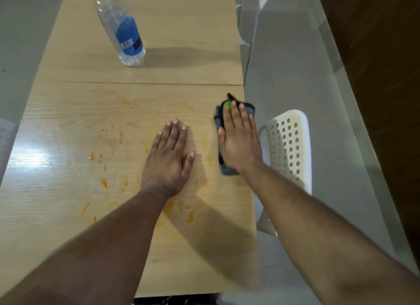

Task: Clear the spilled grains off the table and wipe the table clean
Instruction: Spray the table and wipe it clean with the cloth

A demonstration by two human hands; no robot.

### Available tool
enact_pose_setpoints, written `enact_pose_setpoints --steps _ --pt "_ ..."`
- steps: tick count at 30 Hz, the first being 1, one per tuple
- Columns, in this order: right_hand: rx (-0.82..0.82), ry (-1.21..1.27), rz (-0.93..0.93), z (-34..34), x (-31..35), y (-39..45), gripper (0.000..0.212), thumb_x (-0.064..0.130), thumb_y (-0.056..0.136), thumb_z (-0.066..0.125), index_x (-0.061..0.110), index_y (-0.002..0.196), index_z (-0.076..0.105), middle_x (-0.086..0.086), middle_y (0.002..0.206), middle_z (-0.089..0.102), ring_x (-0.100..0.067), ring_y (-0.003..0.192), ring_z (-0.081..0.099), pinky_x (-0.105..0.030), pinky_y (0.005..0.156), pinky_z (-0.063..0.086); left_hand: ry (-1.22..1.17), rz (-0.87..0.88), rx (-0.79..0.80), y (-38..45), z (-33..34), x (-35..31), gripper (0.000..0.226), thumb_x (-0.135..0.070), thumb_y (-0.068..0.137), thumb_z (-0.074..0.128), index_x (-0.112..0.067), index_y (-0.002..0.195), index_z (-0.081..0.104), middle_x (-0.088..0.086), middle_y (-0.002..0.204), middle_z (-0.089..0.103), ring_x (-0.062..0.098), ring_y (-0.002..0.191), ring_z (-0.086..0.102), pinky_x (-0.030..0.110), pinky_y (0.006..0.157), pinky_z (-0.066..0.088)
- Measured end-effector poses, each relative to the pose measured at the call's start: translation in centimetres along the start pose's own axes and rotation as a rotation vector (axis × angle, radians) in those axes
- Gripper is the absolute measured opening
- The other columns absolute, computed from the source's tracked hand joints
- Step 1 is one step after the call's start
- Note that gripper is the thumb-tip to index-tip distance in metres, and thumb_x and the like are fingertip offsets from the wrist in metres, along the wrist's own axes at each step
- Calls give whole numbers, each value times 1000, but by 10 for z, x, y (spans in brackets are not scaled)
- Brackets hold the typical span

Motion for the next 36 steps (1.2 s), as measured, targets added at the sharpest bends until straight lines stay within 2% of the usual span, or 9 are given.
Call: enact_pose_setpoints --steps 3,6,12,16,22,26,29,32,36 --pt "-9 18 27 -10 -7 63 64 38 111 22 10 168 14 -11 177 9 -29 163 4 -48 132 9 10 -4 -1 0 1 1 72 -54 109 16 -17 169 3 5 177 -5 17 162 -12 42 133 5" --pt "-25 -4 43 -13 -5 87 64 38 111 24 9 167 17 -12 176 13 -30 163 7 -49 132 11 19 -4 -2 2 2 3 71 -54 110 16 -17 169 2 4 177 -6 16 162 -13 41 133 4" --pt "-3 -17 -102 -3 23 -15 66 39 111 24 13 169 9 -8 177 6 -25 164 1 -46 132 9 1 1 -2 0 2 3 70 -51 109 18 -16 169 5 4 177 -3 17 162 -11 45 132 9" --pt "37 -13 -123 4 17 -67 64 40 112 23 17 170 4 -2 178 -1 -19 163 -8 -44 133 8 -22 2 -7 1 -1 -1 69 -49 110 19 -16 169 8 5 177 -1 18 163 -9 45 132 10" --pt "-46 -21 67 -5 5 19 64 40 111 19 12 168 13 -8 177 10 -26 163 4 -48 132 11 -24 1 -6 0 0 2 68 -47 110 19 -16 169 8 5 177 -2 19 163 -9 44 132 8" --pt "-46 -37 49 -5 16 46 65 39 110 23 11 168 15 -9 176 13 -27 163 7 -48 132 12 -41 5 -17 -1 -1 2 66 -46 111 17 -15 169 10 5 177 1 18 163 -8 42 132 5" --pt "-37 -32 -33 4 32 0 65 39 110 24 13 169 11 -8 177 9 -27 163 3 -48 132 11 -42 7 -16 -1 -3 0 67 -47 110 16 -14 169 12 6 177 3 18 163 -5 41 132 5" --pt "8 -22 -65 12 43 -75 65 40 112 24 17 170 4 -5 177 -6 -23 163 -8 -49 131 11 -44 0 -12 -2 -5 1 68 -49 110 14 -13 168 13 6 177 5 18 163 -3 41 132 6" --pt "28 -37 91 15 22 -145 63 47 111 24 31 169 5 -5 176 -17 -26 162 -15 -59 130 8 -55 1 -6 -4 -8 -1 70 -50 109 12 -12 168 14 7 177 5 19 163 -2 39 132 3"
Point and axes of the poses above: each hand's wrist, its own y-axis towards the middle knuckle, its own z-axis out of the palm, x = y × z, the point moved 7 cm from there along y, towards the middle knuckle
